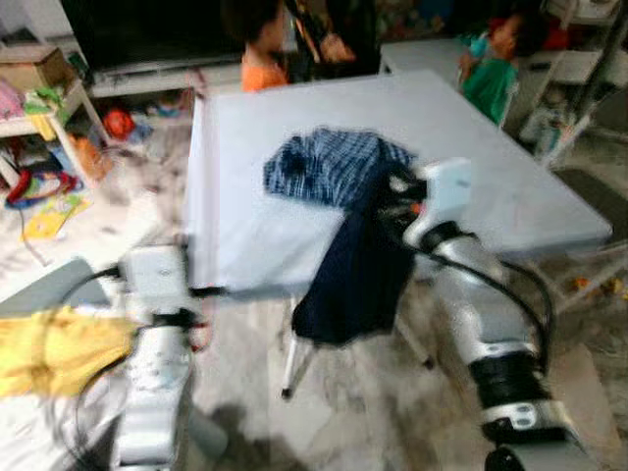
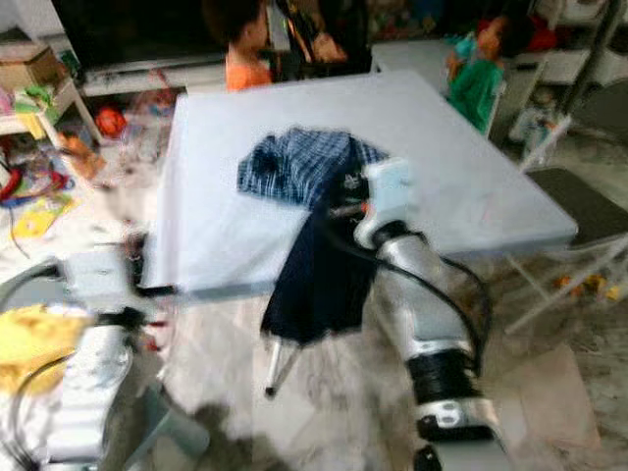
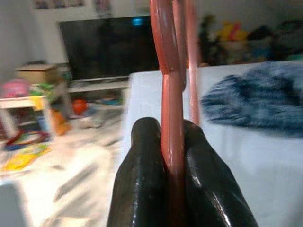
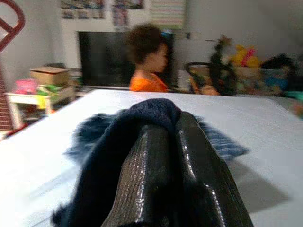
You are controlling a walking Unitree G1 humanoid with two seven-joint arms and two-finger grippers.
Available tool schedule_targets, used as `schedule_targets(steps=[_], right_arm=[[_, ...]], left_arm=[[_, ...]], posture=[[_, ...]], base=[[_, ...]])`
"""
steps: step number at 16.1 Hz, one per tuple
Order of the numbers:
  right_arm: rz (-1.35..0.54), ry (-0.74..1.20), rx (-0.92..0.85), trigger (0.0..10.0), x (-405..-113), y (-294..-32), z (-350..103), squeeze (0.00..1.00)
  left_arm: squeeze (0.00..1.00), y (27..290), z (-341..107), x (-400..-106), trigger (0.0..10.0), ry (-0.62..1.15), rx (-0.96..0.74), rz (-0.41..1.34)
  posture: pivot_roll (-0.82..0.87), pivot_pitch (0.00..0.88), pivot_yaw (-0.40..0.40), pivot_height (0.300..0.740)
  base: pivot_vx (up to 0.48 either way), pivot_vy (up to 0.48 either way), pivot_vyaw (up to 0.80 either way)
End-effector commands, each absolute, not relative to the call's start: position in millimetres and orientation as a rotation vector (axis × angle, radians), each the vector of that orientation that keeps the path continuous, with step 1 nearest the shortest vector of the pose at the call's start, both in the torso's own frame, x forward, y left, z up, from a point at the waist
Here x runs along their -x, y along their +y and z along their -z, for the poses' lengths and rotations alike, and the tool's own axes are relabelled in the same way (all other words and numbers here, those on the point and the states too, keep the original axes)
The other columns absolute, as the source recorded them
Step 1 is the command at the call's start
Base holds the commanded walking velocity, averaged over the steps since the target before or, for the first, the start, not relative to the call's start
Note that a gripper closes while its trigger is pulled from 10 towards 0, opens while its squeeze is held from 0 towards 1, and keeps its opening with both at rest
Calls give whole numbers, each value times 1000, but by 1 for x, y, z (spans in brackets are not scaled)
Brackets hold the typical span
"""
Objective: Hang hanger
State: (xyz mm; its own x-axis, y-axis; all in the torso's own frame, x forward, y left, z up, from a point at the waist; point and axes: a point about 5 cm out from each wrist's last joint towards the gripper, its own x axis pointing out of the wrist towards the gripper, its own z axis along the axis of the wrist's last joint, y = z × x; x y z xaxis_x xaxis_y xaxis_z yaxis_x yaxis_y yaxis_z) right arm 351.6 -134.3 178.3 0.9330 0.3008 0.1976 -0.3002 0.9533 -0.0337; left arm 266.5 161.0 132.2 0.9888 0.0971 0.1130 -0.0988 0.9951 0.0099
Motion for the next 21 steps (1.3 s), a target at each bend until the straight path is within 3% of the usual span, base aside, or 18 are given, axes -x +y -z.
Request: schedule_targets(steps=[1,5,9,14,21], right_arm=[[-319,-299,-2,10000,-355,-125,-201,0],[-326,-307,-14,10000,-356,-121,-202,0],[-340,-356,-61,10000,-370,-106,-224,0],[-366,-465,-195,10000,-401,-70,-304,0],[-361,-600,-576,10000,-404,-70,-398,0]], left_arm=[[0,168,-136,-268,10000,-126,-30,-119],[0,168,-136,-268,10000,-118,-26,-125],[0,167,-134,-269,10000,-110,-54,-149],[0,165,-135,-271,10000,-106,-67,-175],[0,172,-144,-262,10000,-151,-119,-260]], posture=[[-30,0,27,740],[-26,0,23,740],[-27,0,25,740],[-10,0,11,740],[90,0,-72,740]], base=[[465,0,0],[323,0,0],[0,0,0],[0,0,0],[0,0,0]])
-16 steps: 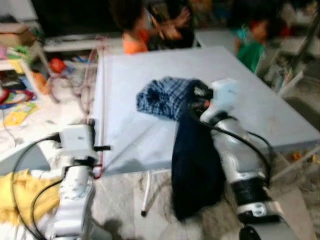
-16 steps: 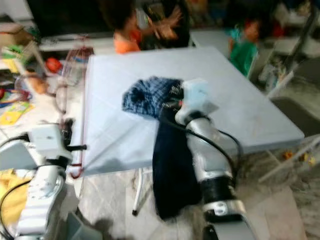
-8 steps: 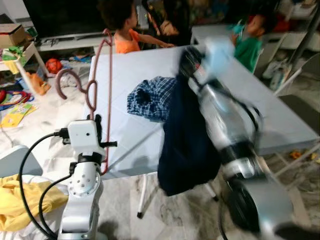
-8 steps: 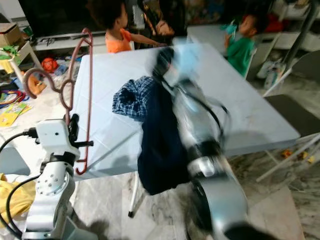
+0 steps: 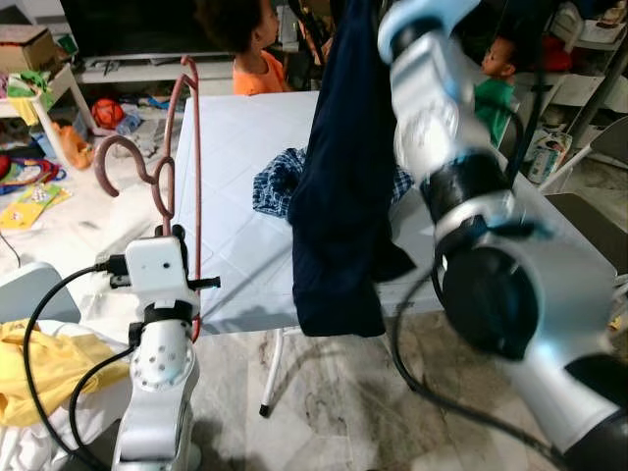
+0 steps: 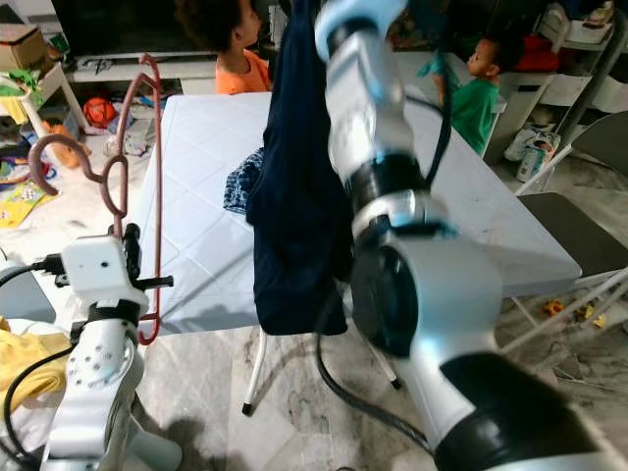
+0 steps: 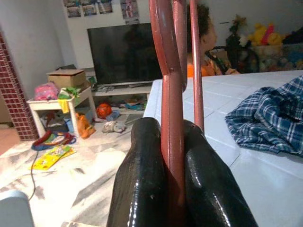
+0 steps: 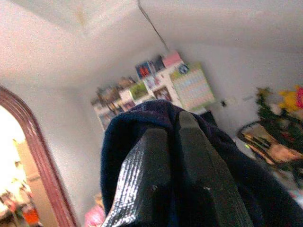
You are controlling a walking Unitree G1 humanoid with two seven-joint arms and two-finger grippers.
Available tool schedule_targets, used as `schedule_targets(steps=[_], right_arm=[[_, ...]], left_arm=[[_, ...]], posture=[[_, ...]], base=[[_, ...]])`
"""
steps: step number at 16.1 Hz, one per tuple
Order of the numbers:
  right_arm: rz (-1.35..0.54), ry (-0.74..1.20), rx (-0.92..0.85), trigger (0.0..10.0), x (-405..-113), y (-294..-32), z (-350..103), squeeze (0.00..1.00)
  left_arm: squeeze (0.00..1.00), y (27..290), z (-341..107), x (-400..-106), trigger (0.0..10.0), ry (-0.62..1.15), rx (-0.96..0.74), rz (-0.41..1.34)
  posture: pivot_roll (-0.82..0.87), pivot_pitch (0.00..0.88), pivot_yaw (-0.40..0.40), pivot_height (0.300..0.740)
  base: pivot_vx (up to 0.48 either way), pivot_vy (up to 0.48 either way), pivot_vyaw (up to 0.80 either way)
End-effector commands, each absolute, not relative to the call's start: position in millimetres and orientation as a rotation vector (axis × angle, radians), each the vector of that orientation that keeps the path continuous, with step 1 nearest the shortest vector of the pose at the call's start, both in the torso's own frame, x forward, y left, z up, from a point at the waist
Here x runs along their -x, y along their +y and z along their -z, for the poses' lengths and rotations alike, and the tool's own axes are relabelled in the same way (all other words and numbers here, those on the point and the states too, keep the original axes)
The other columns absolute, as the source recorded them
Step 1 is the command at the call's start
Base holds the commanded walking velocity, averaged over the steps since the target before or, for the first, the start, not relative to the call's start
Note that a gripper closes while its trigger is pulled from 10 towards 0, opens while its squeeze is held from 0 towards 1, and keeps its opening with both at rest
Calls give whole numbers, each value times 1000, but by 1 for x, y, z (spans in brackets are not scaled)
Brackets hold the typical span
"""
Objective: Hang hanger
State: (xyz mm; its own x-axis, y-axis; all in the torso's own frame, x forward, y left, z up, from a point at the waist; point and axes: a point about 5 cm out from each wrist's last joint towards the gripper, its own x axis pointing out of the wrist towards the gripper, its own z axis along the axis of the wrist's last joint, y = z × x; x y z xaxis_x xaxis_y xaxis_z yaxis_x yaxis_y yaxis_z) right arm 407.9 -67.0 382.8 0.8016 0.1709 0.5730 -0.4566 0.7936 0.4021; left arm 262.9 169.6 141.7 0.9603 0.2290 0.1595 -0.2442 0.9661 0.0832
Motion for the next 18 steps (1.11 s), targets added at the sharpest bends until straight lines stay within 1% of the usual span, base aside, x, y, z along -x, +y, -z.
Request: schedule_targets(steps=[1,3,4,6,7,8,9,11,12,14,15,16,18], right_arm=[[-361,-619,-587,10000,-403,-71,-403,0],[-345,-619,-550,10000,-405,-74,-396,0],[-309,-571,-471,10000,-410,-77,-377,0],[-150,-358,-226,10000,-423,-96,-310,0],[-136,-334,-204,10000,-423,-100,-301,0],[-59,-210,-104,10000,-424,-120,-262,1000],[9,-38,1,10000,-420,-151,-216,1000],[-15,75,82,10000,-412,-172,-187,1000],[-31,85,92,10000,-412,-173,-184,1000],[-198,133,275,10000,-406,-169,-171,1000],[-224,143,293,10000,-405,-169,-168,1000],[-323,155,303,10000,-402,-167,-165,1000],[-416,161,309,10000,-400,-170,-167,1000]], left_arm=[[0,173,-143,-260,10000,-150,-123,-267],[0,173,-143,-259,10000,-151,-129,-271],[0,171,-143,-258,10000,-151,-130,-270],[0,164,-142,-259,10000,-150,-131,-242],[0,163,-142,-259,10000,-149,-129,-238],[0,160,-142,-260,10000,-148,-128,-222],[0,159,-142,-261,10000,-144,-127,-205],[0,157,-139,-261,10000,-130,-125,-177],[0,156,-139,-261,10000,-128,-124,-172],[0,153,-137,-262,10000,-118,-121,-147],[0,152,-137,-262,10000,-117,-119,-142],[0,150,-136,-263,10000,-114,-117,-126],[0,149,-137,-264,10000,-112,-117,-117]], posture=[[97,0,-77,740],[94,0,-78,740],[89,0,-76,740],[73,0,-65,740],[73,0,-65,740],[65,0,-57,740],[54,0,-43,740],[45,0,-32,740],[40,0,-26,740],[22,0,-9,740],[22,0,-9,740],[16,0,-2,740],[14,0,1,740]], base=[[0,0,0],[0,0,0],[0,0,0],[0,0,0],[0,0,0],[0,0,0],[0,0,0],[0,0,0],[0,0,0],[0,0,0],[0,0,0],[0,0,0],[0,0,0]])
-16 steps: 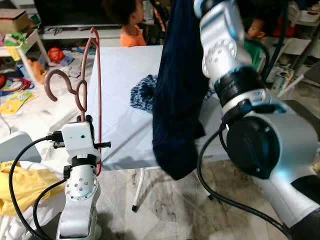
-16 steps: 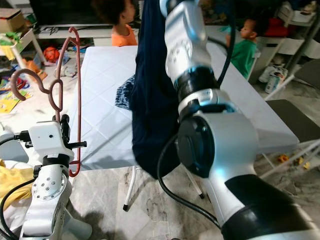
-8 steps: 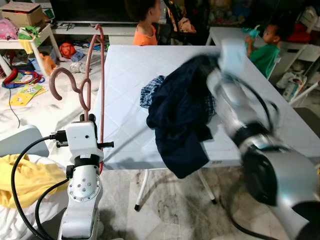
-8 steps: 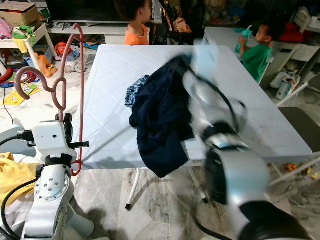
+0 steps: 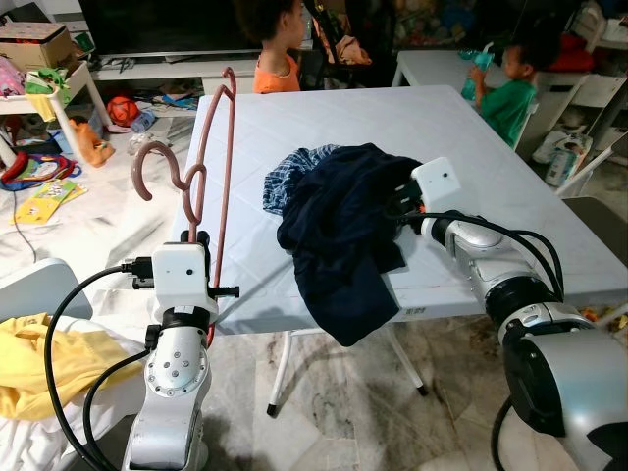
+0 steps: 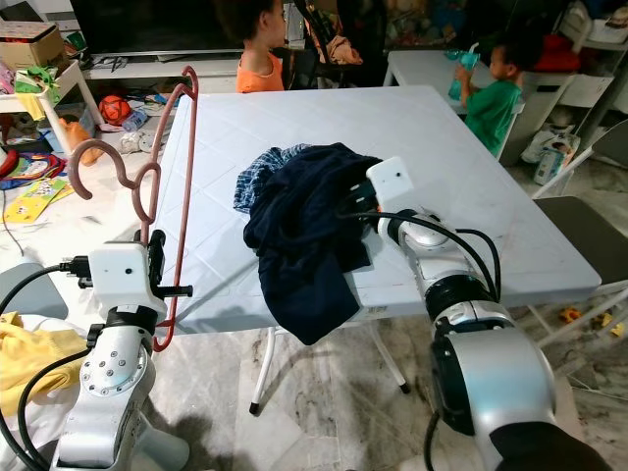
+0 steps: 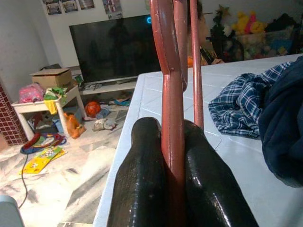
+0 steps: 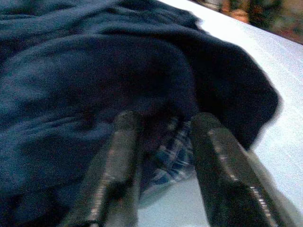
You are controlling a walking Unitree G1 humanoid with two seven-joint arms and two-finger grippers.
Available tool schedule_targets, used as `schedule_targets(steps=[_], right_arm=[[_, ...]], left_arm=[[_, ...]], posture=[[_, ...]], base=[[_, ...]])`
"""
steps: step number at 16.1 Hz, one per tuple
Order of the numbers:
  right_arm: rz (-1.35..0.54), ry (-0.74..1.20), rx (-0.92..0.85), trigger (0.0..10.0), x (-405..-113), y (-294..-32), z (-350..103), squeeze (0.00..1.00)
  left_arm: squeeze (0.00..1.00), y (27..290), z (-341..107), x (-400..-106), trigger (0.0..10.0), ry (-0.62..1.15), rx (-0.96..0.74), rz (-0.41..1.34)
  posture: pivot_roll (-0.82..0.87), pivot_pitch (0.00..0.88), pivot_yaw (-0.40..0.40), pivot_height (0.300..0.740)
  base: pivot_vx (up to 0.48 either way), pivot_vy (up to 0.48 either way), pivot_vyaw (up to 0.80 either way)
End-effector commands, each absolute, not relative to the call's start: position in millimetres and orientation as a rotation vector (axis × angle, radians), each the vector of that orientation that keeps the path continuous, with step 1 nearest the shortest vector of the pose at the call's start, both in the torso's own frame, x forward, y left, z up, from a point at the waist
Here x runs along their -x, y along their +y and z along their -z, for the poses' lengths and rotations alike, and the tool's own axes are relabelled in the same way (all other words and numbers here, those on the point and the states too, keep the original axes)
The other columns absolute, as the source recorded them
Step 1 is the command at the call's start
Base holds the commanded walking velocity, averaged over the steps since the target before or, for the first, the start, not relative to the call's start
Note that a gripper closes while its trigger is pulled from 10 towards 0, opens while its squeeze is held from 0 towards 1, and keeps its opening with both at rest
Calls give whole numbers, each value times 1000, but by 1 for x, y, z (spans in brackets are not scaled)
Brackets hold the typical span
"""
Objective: Hang hanger
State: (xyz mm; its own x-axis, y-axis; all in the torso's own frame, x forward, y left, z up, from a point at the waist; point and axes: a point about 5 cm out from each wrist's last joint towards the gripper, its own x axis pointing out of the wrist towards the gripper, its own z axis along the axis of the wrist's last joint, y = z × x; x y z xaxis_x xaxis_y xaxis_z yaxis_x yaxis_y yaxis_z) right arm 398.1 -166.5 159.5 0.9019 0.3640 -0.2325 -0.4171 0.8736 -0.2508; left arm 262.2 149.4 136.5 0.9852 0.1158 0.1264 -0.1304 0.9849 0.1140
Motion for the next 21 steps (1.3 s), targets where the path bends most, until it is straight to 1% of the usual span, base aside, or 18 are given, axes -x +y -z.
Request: schedule_targets(steps=[1,3,4,6,8,10,12,13,15,16,18,19,21], right_arm=[[-496,174,293,10000,-397,-172,-169,1000],[-656,235,223,10000,-389,-175,-164,1000],[-687,258,185,10000,-386,-180,-162,1000],[-791,288,192,10000,-378,-178,-157,1000],[-890,308,221,10000,-368,-168,-149,1000],[-872,311,264,10000,-365,-158,-140,1000],[-843,315,269,10000,-364,-149,-134,1000],[-856,316,257,10000,-359,-137,-128,1000],[-863,328,313,10000,-353,-129,-121,1000],[-847,322,307,10000,-351,-119,-118,1000],[-821,314,308,10000,-351,-109,-115,1000],[-785,305,315,0,-351,-104,-113,0],[-721,312,314,0,-351,-101,-108,0]], left_arm=[[0,150,-136,-263,10000,-108,-117,-115],[0,151,-135,-262,10000,-104,-118,-113],[0,151,-135,-262,10000,-104,-118,-111],[0,151,-135,-262,10000,-103,-117,-109],[0,150,-136,-263,10000,-105,-117,-105],[0,151,-136,-264,10000,-106,-117,-103],[0,150,-136,-264,10000,-104,-117,-100],[0,150,-135,-264,10000,-102,-115,-100],[0,150,-135,-265,10000,-102,-114,-99],[0,150,-135,-266,10000,-103,-114,-99],[0,150,-135,-266,10000,-104,-113,-99],[0,149,-135,-267,10000,-105,-111,-100],[0,148,-136,-266,10000,-107,-109,-103]], posture=[[14,0,1,740],[11,0,2,740],[13,0,1,740],[14,0,-1,740],[14,0,3,740],[13,0,6,740],[14,0,6,740],[14,0,5,740],[14,0,3,740],[14,0,1,740],[12,0,-1,740],[14,0,-4,740],[17,0,-9,740]], base=[[0,0,0],[0,0,0],[0,0,0],[0,0,0],[0,0,0],[0,0,0],[0,0,0],[0,0,0],[0,0,0],[0,0,0],[0,0,0],[0,0,0],[0,0,0]])
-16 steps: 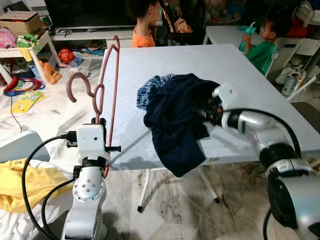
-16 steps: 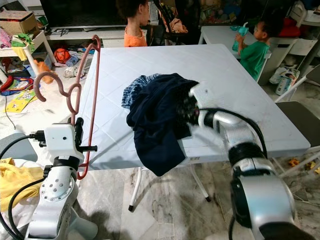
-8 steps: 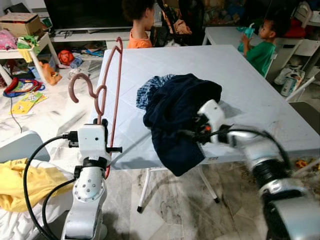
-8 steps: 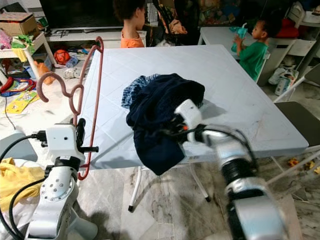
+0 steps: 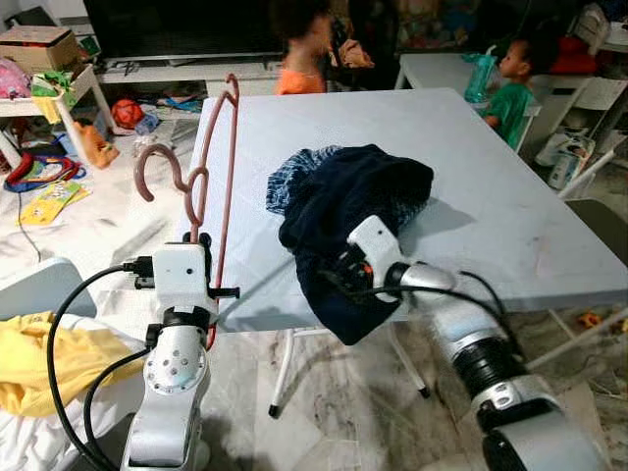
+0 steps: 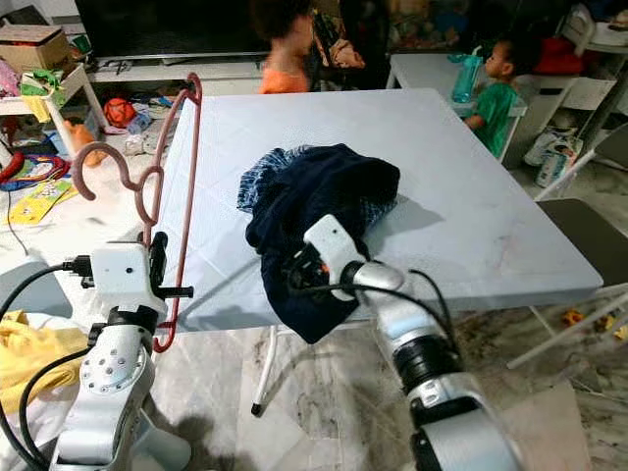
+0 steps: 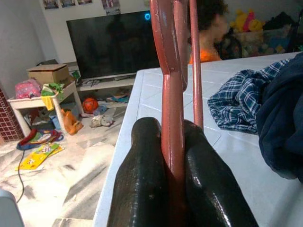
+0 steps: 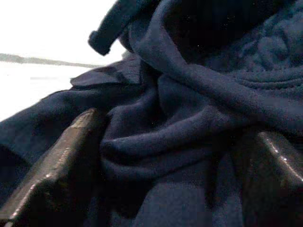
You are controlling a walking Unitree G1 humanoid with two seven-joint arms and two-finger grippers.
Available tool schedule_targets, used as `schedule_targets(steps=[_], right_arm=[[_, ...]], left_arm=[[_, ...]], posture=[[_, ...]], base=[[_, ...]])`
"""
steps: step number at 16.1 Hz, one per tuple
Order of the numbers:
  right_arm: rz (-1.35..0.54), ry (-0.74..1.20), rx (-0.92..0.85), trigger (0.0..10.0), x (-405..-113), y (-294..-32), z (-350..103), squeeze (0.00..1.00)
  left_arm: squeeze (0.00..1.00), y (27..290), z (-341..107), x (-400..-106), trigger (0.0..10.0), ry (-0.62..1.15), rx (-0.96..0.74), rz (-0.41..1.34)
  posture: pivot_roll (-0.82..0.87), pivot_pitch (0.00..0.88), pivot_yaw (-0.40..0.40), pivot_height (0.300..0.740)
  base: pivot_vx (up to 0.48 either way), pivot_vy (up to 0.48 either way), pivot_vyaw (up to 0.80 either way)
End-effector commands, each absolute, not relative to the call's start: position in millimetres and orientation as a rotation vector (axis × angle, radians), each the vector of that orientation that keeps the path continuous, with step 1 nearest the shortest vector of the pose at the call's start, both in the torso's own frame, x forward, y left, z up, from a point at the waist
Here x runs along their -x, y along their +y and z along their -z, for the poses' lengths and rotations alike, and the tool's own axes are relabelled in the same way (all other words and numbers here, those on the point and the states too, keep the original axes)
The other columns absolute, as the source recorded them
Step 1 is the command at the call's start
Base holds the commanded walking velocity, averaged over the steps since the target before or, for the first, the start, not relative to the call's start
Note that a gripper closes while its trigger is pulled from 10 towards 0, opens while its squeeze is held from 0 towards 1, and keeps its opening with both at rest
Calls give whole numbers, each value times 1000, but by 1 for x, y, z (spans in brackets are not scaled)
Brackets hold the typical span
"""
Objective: Hang hanger
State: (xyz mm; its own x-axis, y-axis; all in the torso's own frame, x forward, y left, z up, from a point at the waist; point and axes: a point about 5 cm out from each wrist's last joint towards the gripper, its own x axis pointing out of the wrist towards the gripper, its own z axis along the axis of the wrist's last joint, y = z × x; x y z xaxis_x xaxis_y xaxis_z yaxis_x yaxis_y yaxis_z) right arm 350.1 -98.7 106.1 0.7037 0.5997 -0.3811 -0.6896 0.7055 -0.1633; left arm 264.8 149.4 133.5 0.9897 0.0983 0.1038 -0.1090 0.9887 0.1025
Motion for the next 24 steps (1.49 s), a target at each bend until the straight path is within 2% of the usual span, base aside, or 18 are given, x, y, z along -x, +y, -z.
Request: schedule_targets(steps=[1,3,10,12,17,20,22,23,24], right_arm=[[-650,309,300,0,-355,-103,-109,0],[-442,301,198,0,-372,-115,-116,0],[-233,259,52,0,-396,-115,-142,0],[-158,206,20,0,-404,-116,-159,0],[25,-106,-104,0,-421,-130,-234,0],[100,-226,-97,0,-421,-143,-253,0],[151,-236,69,0,-420,-156,-253,0],[171,-203,128,9255,-420,-161,-246,0],[168,-162,164,10000,-419,-167,-237,0]], left_arm=[[0,149,-135,-266,10000,-107,-108,-106],[0,149,-135,-267,10000,-107,-106,-110],[0,149,-135,-267,10000,-106,-105,-119],[0,149,-135,-267,10000,-109,-104,-122],[0,152,-135,-266,10000,-114,-108,-152],[0,152,-135,-266,10000,-116,-109,-156],[0,152,-136,-267,10000,-118,-110,-153],[0,152,-136,-267,10000,-118,-111,-150],[0,152,-136,-267,10000,-119,-112,-148]], posture=[[17,0,-9,740],[16,0,-13,740],[20,0,-22,740],[24,0,-26,740],[34,0,-38,740],[31,0,-33,740],[29,0,-29,740],[29,0,-28,740],[30,0,-28,740]], base=[[0,0,0],[0,0,0],[0,0,0],[0,0,0],[0,0,0],[0,0,0],[0,0,0],[0,0,0],[0,0,0]])
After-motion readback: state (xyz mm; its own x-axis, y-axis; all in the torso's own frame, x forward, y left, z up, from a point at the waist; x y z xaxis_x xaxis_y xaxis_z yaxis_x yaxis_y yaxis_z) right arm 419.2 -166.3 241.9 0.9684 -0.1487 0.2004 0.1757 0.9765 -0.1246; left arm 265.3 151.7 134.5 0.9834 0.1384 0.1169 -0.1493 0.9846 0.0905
